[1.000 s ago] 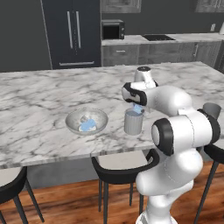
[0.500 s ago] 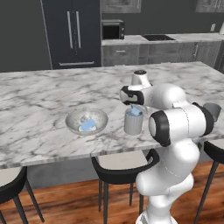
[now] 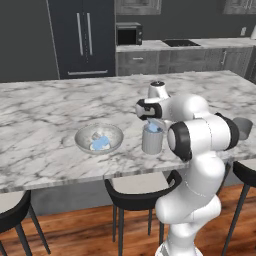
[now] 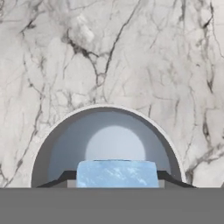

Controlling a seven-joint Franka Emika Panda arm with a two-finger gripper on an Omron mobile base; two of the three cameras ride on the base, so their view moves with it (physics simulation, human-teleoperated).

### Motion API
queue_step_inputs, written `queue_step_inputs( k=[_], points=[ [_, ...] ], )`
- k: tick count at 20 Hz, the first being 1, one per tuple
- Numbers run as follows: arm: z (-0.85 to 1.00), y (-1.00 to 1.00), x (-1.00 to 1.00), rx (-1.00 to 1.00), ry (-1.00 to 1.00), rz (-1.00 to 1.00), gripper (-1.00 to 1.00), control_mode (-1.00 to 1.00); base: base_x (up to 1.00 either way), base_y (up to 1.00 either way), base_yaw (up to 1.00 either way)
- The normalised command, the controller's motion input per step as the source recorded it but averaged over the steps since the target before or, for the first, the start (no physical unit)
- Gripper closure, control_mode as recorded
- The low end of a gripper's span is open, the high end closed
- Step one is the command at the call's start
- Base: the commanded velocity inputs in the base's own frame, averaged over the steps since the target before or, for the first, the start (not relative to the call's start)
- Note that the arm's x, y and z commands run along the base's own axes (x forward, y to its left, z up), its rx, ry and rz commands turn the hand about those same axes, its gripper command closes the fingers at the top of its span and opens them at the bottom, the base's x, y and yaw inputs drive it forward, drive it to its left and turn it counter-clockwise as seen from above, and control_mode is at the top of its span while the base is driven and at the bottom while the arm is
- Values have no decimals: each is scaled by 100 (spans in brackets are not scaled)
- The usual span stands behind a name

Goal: There are four ice cubes in the ice bowl. Place two ice cubes in each glass of water.

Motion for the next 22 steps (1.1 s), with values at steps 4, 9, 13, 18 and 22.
queue_step_inputs(
  k=[4,9,13,18,22],
  points=[
    [-6,0,20,0,0,0,100,-100,0,0,0],
    [-15,1,9,-1,0,0,-100,-100,0,0,0],
    [-12,0,1,0,0,0,-100,-100,0,0,0],
    [-1,0,0,0,0,0,-100,-100,0,0,0],
    [29,0,-32,0,-12,0,-100,-100,0,0,0]
  ],
)
